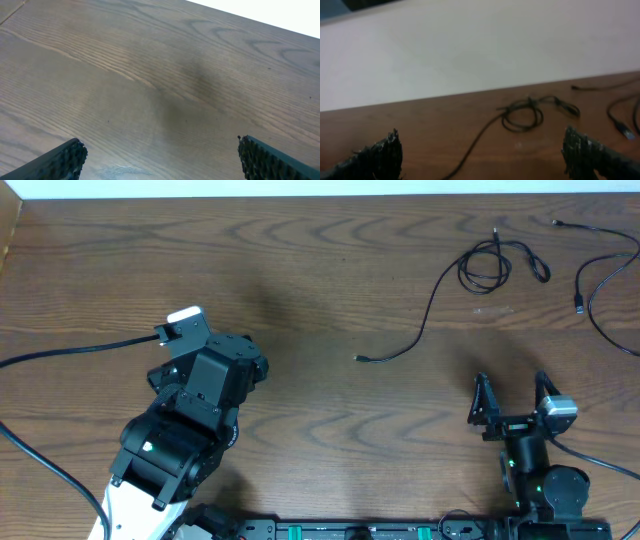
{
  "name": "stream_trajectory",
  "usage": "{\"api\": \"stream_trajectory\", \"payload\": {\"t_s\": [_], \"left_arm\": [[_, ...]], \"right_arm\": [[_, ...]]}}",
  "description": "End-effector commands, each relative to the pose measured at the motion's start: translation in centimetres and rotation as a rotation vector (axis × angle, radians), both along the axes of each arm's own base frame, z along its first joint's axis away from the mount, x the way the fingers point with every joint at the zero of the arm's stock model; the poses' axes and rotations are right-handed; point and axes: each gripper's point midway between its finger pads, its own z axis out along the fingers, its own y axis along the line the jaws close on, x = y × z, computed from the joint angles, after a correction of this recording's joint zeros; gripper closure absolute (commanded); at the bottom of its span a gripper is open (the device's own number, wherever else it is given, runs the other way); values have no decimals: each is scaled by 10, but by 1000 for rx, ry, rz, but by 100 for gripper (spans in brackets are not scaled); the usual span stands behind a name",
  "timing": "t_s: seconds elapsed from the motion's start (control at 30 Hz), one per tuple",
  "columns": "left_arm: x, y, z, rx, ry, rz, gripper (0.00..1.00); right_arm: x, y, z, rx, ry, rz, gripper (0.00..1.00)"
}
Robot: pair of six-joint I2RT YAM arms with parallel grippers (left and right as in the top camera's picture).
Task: Untangle cables
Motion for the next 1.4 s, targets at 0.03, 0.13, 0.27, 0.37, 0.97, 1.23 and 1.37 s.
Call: {"api": "stream_trajectory", "payload": {"t_s": [0.03, 0.13, 0.27, 0.37, 0.97, 1.23, 1.37], "left_arm": [[0, 6, 1, 29, 0, 13, 2], [0, 6, 1, 29, 0, 13, 2], [0, 6, 1, 29, 0, 13, 2], [0, 6, 1, 29, 0, 13, 2], [-2, 3, 1, 25, -3, 0, 2], [-17, 13, 11, -7, -60, 6, 2], [-27, 26, 17, -27, -101, 40, 2]], "right_arm": [[0, -12, -25, 16, 102, -70, 1], [0, -12, -31, 15, 125, -72, 1], [0, -12, -32, 15, 131, -72, 1], [0, -12, -32, 15, 131, -72, 1], [0, -12, -32, 15, 131, -72, 1], [0, -12, -32, 15, 131, -72, 1], [0, -12, -32, 15, 131, -72, 1]]}}
